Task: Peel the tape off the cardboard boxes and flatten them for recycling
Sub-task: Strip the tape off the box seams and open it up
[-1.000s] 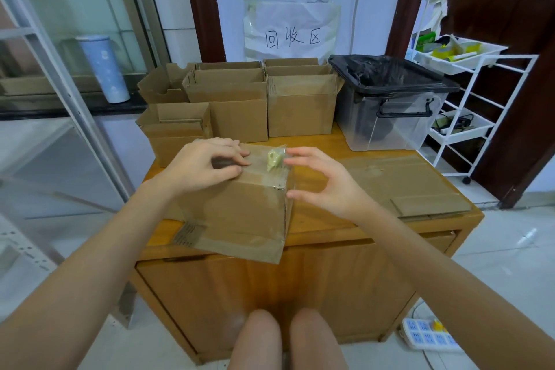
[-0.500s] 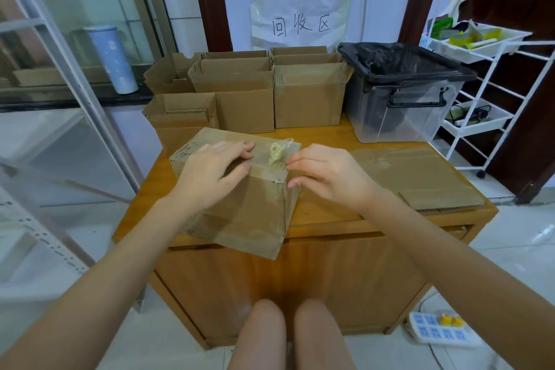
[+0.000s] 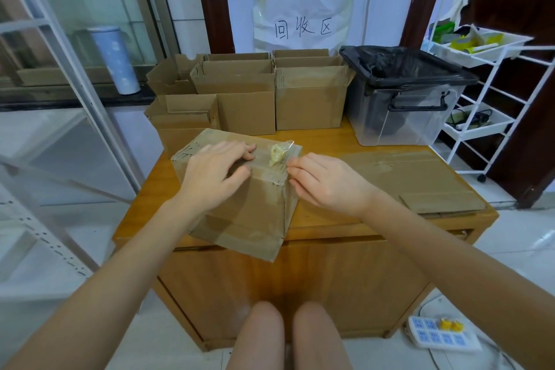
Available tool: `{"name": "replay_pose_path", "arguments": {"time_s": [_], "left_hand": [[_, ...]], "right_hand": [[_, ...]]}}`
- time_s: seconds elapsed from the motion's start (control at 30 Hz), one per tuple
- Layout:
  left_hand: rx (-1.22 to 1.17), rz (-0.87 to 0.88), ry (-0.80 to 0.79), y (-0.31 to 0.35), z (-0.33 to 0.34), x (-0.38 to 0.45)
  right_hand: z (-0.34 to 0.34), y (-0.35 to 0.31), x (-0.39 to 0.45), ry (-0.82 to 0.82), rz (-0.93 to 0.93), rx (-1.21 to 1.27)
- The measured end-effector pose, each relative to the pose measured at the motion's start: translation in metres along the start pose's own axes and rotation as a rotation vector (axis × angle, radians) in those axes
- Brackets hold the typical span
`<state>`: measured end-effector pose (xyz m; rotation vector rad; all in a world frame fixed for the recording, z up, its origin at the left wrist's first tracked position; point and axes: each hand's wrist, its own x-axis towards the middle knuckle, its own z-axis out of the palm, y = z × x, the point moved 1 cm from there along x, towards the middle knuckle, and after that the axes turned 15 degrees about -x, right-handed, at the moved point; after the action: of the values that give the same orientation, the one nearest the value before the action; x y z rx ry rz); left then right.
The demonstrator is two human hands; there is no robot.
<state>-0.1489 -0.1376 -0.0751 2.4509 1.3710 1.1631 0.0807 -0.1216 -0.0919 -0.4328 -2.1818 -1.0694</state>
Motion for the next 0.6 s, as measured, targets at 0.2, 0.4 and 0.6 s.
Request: {"name": "replay_pose_path", "arguments": {"time_s": [0.2, 0.4, 0.6], "left_hand": [[0.031, 0.007, -0.006, -0.001, 0.001, -0.001], [0.036, 0.042, -0.012, -0.001, 0.001, -0.002], [0.040, 0.046, 0.000, 0.000, 0.001, -0.001]], "right_hand": [[0.002, 0.002, 0.005, 0.022, -0.104, -0.026], [0.002, 0.014, 0.001, -0.058, -0.127, 0.045], [-0.007, 0.025, 0.005, -0.168, -0.042, 0.187]]}}
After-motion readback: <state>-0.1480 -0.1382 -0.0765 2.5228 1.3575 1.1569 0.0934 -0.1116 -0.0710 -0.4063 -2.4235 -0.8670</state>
